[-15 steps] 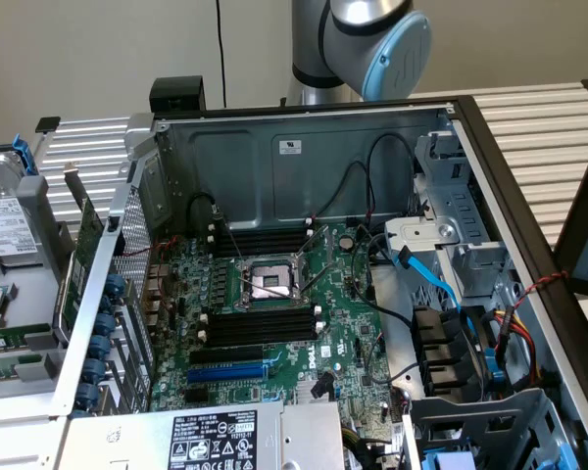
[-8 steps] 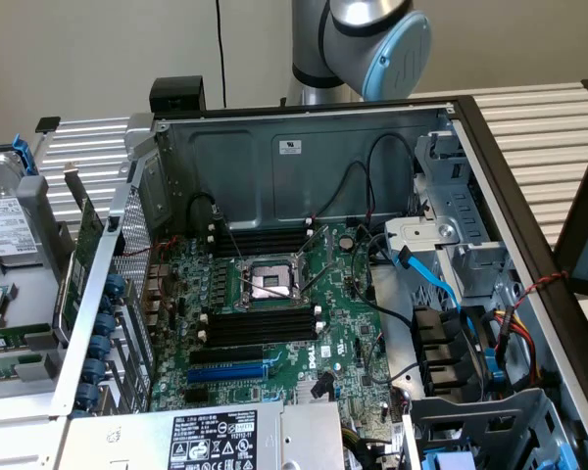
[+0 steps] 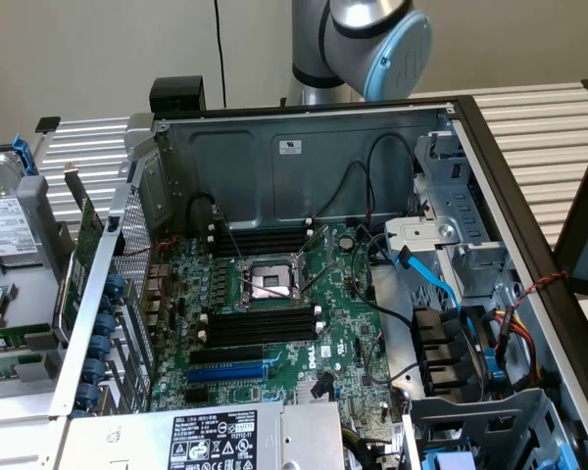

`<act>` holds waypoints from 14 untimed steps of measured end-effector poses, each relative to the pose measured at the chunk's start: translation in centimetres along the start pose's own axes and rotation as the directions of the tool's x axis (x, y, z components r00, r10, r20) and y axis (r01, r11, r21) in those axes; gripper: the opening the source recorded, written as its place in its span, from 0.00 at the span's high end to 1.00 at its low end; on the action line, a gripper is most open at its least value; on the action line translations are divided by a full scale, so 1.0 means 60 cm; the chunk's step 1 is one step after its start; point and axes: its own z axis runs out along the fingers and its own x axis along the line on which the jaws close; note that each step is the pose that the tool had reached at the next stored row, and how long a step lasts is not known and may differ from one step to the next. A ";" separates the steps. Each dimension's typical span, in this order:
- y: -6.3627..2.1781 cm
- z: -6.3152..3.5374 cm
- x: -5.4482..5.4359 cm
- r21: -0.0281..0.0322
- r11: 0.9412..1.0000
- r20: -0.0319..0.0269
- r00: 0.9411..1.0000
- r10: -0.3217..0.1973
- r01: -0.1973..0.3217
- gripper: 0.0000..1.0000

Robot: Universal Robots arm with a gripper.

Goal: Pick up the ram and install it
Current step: 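Pick up the ram and move it above insertion slot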

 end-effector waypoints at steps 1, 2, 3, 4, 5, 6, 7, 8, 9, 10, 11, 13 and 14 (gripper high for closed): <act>0.000 0.003 0.000 0.000 1.000 0.000 1.000 0.003 -0.003 0.62; 0.000 0.006 0.000 0.000 1.000 0.000 1.000 0.007 -0.007 0.62; 0.000 0.009 0.000 0.000 1.000 0.000 1.000 0.013 -0.013 0.62; -0.001 0.012 0.000 -0.001 1.000 0.000 1.000 0.021 -0.021 0.62; -0.001 0.015 0.000 -0.001 1.000 0.000 1.000 0.030 -0.030 0.62; -0.001 0.018 0.000 -0.001 0.999 0.000 0.999 0.040 -0.040 0.62; -0.001 0.021 0.000 -0.001 0.999 0.000 0.999 0.050 -0.050 0.62; -0.002 0.024 0.000 -0.001 0.998 0.000 0.998 0.061 -0.061 0.62; -0.002 0.027 0.000 -0.002 0.997 -0.001 0.997 0.073 -0.073 0.62; -0.002 0.030 0.000 -0.002 0.996 -0.001 0.996 0.085 -0.085 0.62; -0.002 0.033 0.000 -0.002 0.995 -0.001 0.995 0.097 -0.097 0.62; -0.002 0.039 0.000 -0.002 0.994 -0.001 0.994 0.113 -0.113 0.62; -0.002 0.042 -0.001 -0.002 0.993 -0.001 0.993 0.117 -0.117 0.62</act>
